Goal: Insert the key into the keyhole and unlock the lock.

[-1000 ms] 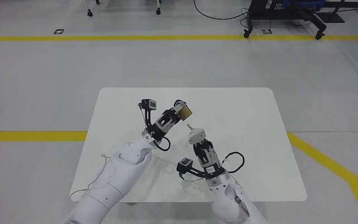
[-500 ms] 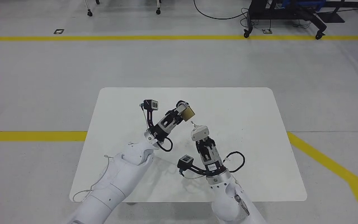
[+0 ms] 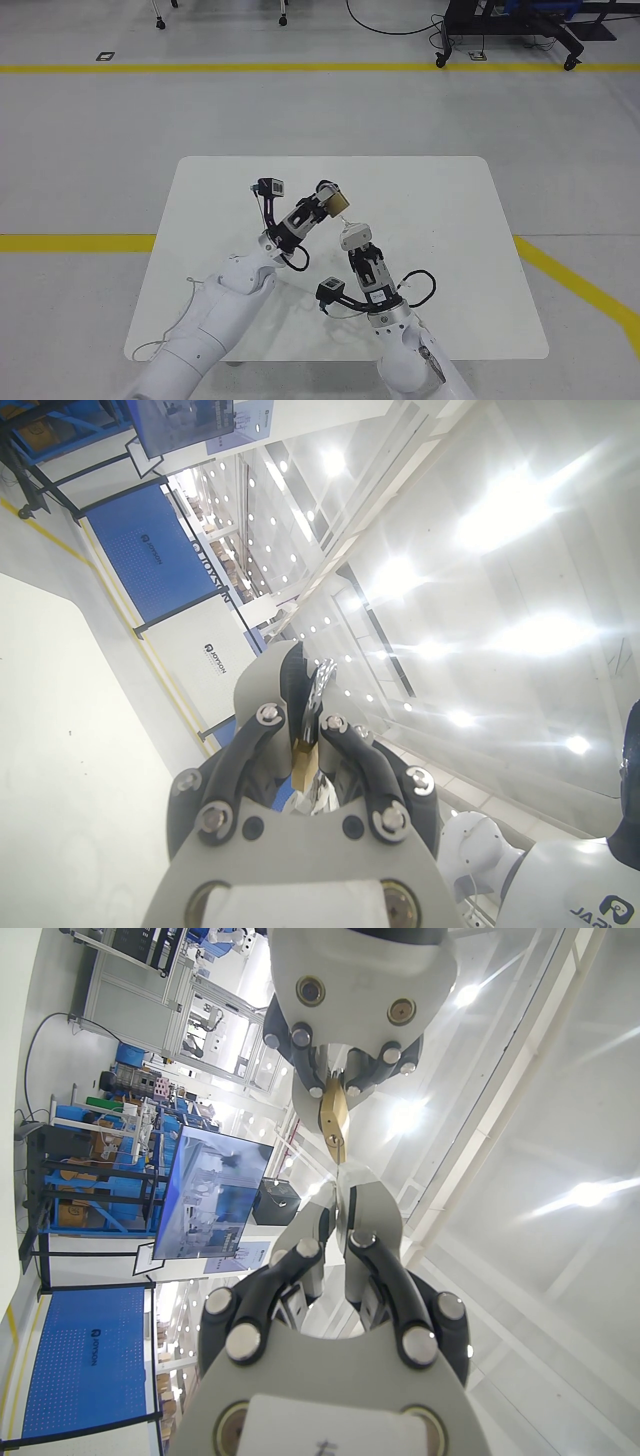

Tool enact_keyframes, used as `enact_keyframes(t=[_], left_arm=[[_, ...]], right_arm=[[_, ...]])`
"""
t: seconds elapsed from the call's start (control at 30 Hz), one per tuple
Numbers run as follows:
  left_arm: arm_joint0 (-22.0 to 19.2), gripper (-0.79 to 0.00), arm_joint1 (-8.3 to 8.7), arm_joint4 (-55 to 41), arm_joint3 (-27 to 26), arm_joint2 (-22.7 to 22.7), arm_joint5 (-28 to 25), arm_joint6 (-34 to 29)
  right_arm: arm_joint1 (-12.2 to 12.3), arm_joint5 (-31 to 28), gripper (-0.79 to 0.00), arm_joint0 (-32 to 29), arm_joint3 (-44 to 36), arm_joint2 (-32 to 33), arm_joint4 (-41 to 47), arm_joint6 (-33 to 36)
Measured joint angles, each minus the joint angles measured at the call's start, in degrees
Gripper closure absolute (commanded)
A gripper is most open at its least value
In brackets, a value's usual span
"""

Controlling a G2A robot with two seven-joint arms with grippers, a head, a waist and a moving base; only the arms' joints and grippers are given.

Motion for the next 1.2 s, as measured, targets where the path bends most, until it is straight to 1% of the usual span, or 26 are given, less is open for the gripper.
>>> enact_keyframes(t=[0.53,1.2], left_arm=[[0.0,0.0,-1.2,-0.9,1.1,-1.0,0.2,-1.7],[0.6,0.0,-2.14,-1.3,2.0,-2.5,0.1,-4.0]], right_arm=[[-0.9,-0.1,0.0,0.2,0.6,0.4,0.1,-1.2],[-1.9,0.1,0.0,-0.3,0.5,1.6,0.6,-0.9]])
